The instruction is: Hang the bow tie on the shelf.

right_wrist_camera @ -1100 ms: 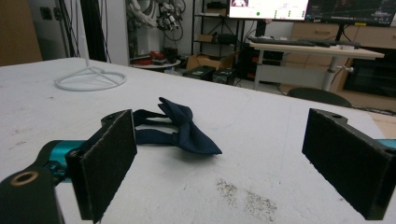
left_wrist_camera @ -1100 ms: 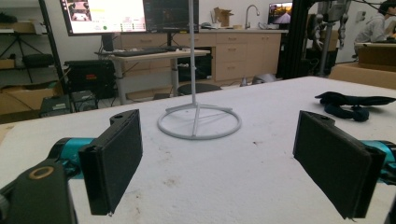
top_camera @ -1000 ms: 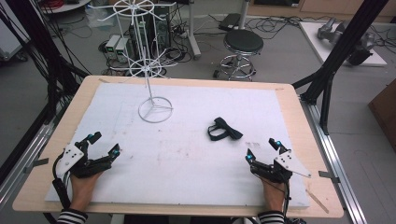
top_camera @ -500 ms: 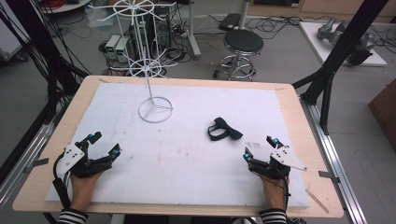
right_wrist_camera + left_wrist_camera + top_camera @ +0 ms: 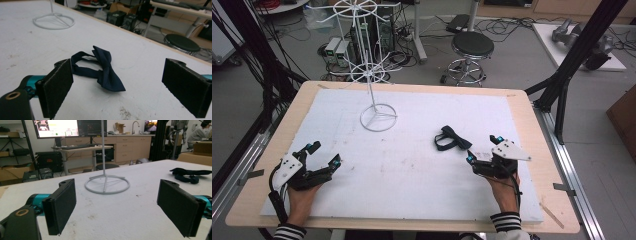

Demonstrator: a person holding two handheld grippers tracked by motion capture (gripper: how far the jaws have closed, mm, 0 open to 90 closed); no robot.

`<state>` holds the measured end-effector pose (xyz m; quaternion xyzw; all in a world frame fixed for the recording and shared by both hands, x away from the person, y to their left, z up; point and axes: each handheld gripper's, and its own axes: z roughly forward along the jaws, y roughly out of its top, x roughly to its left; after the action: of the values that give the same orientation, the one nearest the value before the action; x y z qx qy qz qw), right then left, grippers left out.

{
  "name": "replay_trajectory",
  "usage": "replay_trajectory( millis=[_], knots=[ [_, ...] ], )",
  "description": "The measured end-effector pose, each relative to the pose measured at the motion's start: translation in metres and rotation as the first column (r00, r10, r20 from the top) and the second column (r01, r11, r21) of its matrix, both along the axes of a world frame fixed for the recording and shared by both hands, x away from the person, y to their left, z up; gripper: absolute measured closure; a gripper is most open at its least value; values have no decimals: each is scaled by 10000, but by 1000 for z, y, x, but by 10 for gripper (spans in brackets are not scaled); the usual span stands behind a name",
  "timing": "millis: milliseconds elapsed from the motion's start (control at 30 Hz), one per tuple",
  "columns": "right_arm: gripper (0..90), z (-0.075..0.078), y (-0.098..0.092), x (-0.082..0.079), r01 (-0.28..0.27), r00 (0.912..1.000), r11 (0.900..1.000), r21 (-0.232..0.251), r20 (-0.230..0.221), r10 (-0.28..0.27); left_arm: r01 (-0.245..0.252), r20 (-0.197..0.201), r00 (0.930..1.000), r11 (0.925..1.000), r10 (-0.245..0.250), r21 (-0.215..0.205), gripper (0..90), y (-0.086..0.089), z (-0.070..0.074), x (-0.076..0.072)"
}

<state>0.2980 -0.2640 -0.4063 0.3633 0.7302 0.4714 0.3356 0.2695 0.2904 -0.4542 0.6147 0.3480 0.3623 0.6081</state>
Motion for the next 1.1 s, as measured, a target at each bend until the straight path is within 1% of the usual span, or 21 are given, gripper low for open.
replay_trajectory(
  millis=[33,67,133,200,233,267,300,333,400,500,533,567,600,633,700,800,900,933,967,1000,1100],
  knots=[
    [90,2,1,2,-35,9999,10000,-65,-166,34,-1,1,10000,10000,1,-1,162,0,0,0],
    [90,2,1,2,-35,9999,10000,-65,-166,34,-2,-2,10000,10000,2,4,162,0,0,0],
    [90,5,4,9,-153,9986,9996,-235,-505,141,-2,-4,10000,10000,2,1,162,0,0,0],
    [90,6,5,11,-165,9980,9995,-284,-620,147,-5,-10,10000,10000,5,6,162,0,0,0],
    [90,7,6,15,-188,9961,9987,-478,-866,146,-5,-5,10000,10000,5,6,162,0,0,0],
    [90,7,6,17,-225,9956,9982,-548,-920,174,-7,-6,10000,10000,7,5,162,0,0,0],
    [90,7,6,17,-225,9956,9982,-548,-920,174,-7,-8,10000,10000,7,9,162,0,0,0],
    [90,8,7,19,-297,9932,9984,-472,-1140,241,-10,-11,10000,10000,11,10,162,0,0,0],
    [90,8,6,24,-462,9896,9980,-436,-1380,397,-17,-24,10000,10000,17,17,162,0,0,0],
    [90,7,7,31,-550,9818,9963,-656,-1852,421,-25,-21,10000,10000,25,10,162,0,0,0],
    [90,8,9,34,-569,9780,9942,-914,-2051,371,-27,-7,10000,10000,27,5,162,0,0,0],
    [90,8,9,34,-569,9780,9942,-914,-2051,371,-29,-4,10000,10000,29,5,162,0,0,0],
    [90,8,11,38,-668,9730,9928,-991,-2269,428,-34,-3,10000,10000,34,7,162,0,0,0],
    [90,8,11,38,-668,9730,9928,-991,-2269,428,-33,-3,10000,10000,33,7,162,0,0,0],
    [91,8,14,42,-830,9688,9903,-1110,-2421,541,-28,-6,10000,10000,28,3,162,0,0,0],
    [91,6,18,49,-1065,9548,9871,-1197,-2893,680,-21,-3,10000,10000,21,-7,162,0,0,0],
    [91,5,20,56,-1250,9439,9820,-1418,-3220,737,-13,-4,10000,10000,13,-15,162,0,0,0],
    [91,5,22,58,-1312,9378,9799,-1506,-3394,734,-11,1,10000,10000,11,-20,162,0,0,0],
    [92,5,23,59,-1365,9352,9783,-1560,-3461,753,-10,-7,10000,10000,10,-15,162,0,0,0],
    [130,5,25,63,-1460,9302,9743,-1714,-3591,762,-6,-6,10000,10000,6,-18,162,0,0,0],
    [136,5,27,65,-1514,9314,9699,-1907,-3562,754,-3,-10,10000,10000,3,-20,162,0,0,0]
  ],
)
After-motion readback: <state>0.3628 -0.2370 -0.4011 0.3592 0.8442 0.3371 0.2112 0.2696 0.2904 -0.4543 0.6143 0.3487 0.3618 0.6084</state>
